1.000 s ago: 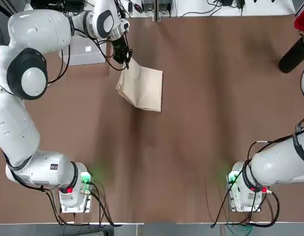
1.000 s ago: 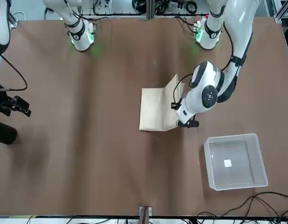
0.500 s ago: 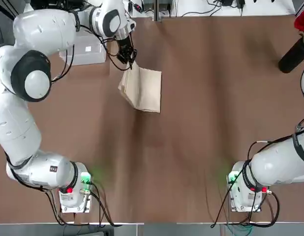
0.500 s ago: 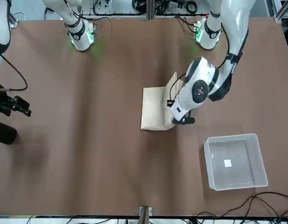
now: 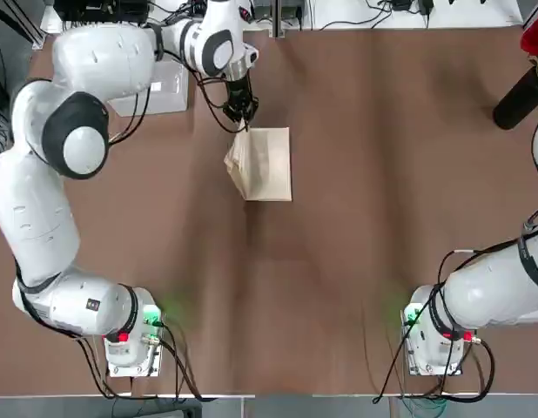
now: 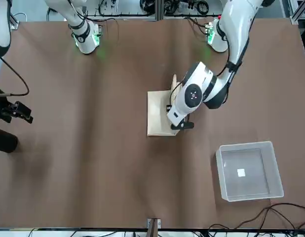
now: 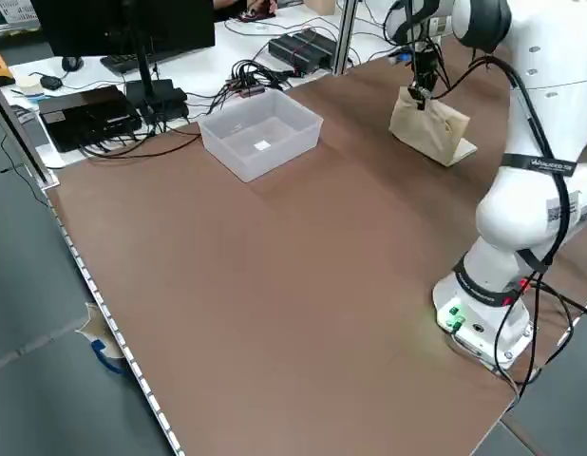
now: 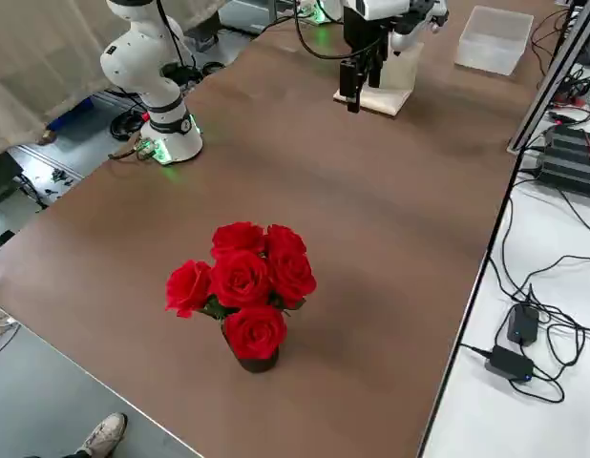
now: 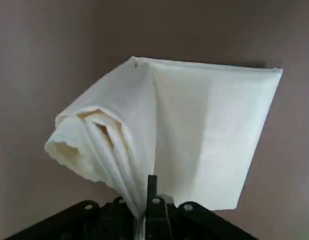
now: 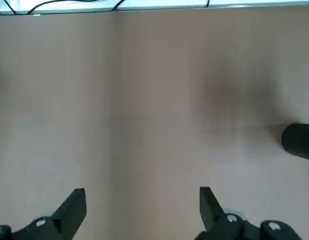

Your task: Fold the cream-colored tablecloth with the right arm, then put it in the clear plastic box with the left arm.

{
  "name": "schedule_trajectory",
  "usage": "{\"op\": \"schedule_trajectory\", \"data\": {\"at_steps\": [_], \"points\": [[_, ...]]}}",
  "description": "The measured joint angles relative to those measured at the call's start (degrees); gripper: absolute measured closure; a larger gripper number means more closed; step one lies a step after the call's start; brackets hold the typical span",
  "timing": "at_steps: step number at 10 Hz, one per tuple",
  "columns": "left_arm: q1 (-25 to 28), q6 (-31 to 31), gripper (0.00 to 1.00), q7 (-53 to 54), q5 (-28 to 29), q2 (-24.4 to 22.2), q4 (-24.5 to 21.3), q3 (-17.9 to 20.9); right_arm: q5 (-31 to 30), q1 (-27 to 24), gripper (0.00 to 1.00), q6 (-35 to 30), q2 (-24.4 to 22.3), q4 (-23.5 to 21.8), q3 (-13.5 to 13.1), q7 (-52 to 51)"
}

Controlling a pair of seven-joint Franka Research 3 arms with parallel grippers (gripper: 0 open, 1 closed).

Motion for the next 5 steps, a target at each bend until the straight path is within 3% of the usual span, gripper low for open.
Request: {"op": "schedule_trajectory", "data": {"at_steps": [5], "points": [[-2.41, 1.57, 0.93, -1.37, 0.16, 5.58, 5.77, -0.16, 0.0, 0.0, 0.0, 0.0, -0.02, -0.06, -0.12, 0.0]]}}
